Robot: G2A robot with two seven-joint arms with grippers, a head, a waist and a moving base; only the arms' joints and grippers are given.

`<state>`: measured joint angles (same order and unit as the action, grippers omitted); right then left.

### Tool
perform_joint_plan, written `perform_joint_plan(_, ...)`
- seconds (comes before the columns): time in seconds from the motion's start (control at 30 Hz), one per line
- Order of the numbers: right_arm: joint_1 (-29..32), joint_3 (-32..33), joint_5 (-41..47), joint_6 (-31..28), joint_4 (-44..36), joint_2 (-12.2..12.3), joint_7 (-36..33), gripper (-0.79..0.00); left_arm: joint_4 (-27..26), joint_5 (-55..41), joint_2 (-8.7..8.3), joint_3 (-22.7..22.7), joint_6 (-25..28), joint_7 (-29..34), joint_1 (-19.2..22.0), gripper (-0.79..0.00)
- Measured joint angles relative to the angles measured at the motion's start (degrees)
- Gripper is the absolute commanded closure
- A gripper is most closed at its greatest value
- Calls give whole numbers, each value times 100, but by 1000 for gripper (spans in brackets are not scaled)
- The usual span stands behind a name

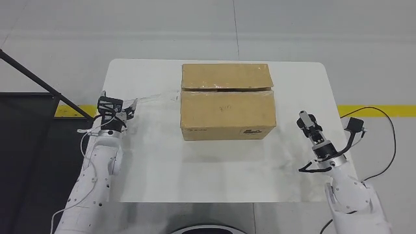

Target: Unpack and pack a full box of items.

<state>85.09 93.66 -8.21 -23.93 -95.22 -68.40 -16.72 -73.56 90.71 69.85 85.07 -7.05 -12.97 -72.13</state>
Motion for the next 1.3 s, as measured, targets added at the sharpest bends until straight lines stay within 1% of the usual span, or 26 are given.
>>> perform_joint_plan(0.4, 21, -6, 32, -42, 78, 6, 32, -785, 2, -48, 64, -214, 7, -19, -216, -785)
perform_joint_plan(0.53, 30, -4, 38, -45, 81, 9, 33, -785, -10, -139, 81, -225, 2, -66, -280, -785)
perform_joint_plan(0.63, 10, 0, 8, 0, 81, 17, -44, -785, -131, -248, 86, -183, 19, -137, -369, -785)
perform_joint_plan(0.77, -129, -5, 15, 186, 97, 35, -284, -785, -540, -407, 73, -52, 161, -207, -589, -785)
perform_joint_plan(0.87, -335, -34, 155, 250, 187, 47, -517, -785, -998, -500, 40, 114, 447, -301, -871, -785)
perform_joint_plan(0.97, -645, -50, 380, 304, 443, 57, -720, -785, -1458, -534, -5, 292, 850, -370, -1226, -785)
perform_joint_plan(1.1, -1229, -128, 531, 555, 997, 57, -797, -785, -1975, -740, -65, 630, 1421, -591, -1736, -785)
perform_joint_plan(1.2, -1675, -270, 547, 691, 1418, 47, -869, -785, -2256, -989, -94, 908, 1729, -878, -2075, -785)
perform_joint_plan(1.3, -2102, -506, 634, 728, 1847, 15, -969, -785, -2482, -1394, -100, 1181, 1889, -1192, -2354, -785)
